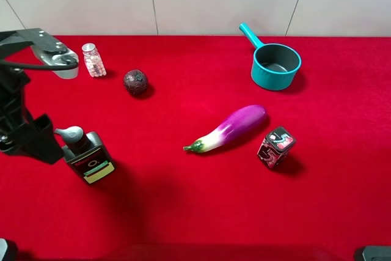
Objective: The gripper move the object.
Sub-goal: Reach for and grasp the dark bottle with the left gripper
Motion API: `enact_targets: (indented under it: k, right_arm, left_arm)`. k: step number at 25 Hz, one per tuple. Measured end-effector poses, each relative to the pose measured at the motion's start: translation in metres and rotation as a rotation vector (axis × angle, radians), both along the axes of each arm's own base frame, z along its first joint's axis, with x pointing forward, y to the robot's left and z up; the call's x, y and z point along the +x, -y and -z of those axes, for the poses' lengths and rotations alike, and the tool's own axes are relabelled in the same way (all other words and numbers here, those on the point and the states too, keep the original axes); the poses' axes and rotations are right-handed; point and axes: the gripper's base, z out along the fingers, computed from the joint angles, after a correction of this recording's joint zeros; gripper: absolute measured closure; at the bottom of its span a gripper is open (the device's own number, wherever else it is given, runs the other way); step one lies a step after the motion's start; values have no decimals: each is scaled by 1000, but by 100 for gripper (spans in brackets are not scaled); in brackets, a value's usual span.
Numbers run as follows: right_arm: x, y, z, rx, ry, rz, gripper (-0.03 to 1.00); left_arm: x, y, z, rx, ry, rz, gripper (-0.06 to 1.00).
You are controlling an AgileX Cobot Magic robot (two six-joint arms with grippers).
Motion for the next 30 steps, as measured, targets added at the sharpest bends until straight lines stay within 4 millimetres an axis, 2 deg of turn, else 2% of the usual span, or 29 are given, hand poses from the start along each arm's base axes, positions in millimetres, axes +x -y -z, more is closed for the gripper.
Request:
enact_targets:
  k: [5,30]
  right_arm:
    - [0,0,0,0,0,0,27]
    - [0,0,0,0,0,0,27]
  left_arm:
    - [7,11,7,38,-20,63,-3]
    - [13,50,45,160,-17,311,2]
